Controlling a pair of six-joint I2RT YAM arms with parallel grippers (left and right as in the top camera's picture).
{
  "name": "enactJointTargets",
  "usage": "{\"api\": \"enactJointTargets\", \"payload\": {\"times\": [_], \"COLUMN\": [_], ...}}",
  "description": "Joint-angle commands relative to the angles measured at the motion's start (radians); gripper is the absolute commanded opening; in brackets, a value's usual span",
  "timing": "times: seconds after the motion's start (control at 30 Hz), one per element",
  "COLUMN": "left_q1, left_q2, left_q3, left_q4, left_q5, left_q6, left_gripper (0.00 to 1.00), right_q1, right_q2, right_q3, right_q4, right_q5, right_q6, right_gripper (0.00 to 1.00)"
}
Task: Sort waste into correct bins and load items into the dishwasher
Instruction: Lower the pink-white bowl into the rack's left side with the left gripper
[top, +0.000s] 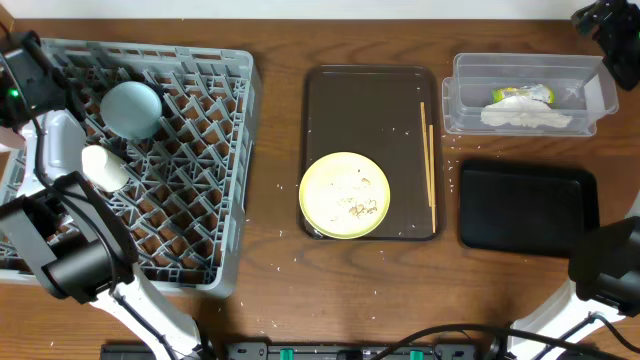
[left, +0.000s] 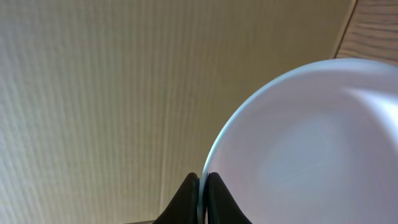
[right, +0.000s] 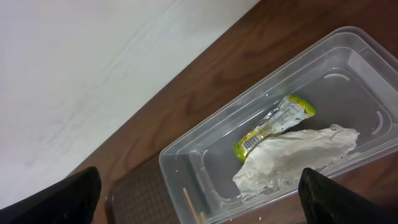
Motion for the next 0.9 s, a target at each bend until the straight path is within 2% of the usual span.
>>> {"api": "enactJointTargets", "payload": {"times": [0.0,0.43,0.67,0.87], "left_q1": [0.002,-0.005,-0.013,-0.061], "left_q2": [0.012,0.050,0.051,0.051], "left_q3": [0.001,0.001,0.001,0.001], "left_q4": [0.004,-0.053,-0.051,-0.051], "left_q5": [0.005,-0.005,-0.019,-0.018], "left_q6": [0.013,0.014,0.059,0.059], "left_gripper": [0.08,0.08,0.08,0.08], "right_q1": [-0.008,-0.008,-0.008,-0.008], "right_q2": [-0.018,-0.018,-0.018,-0.018], "right_q3": [0.002,0.002,0.002,0.002], "right_q4": [-0.002,-0.005,-0.005,-0.005], "right_q5": [0.006,0.014,0.014,0.014], "right_q6": [0.006,0.006,0.006,0.006], "right_gripper": [0.99,0.99,0.99,0.99]}}
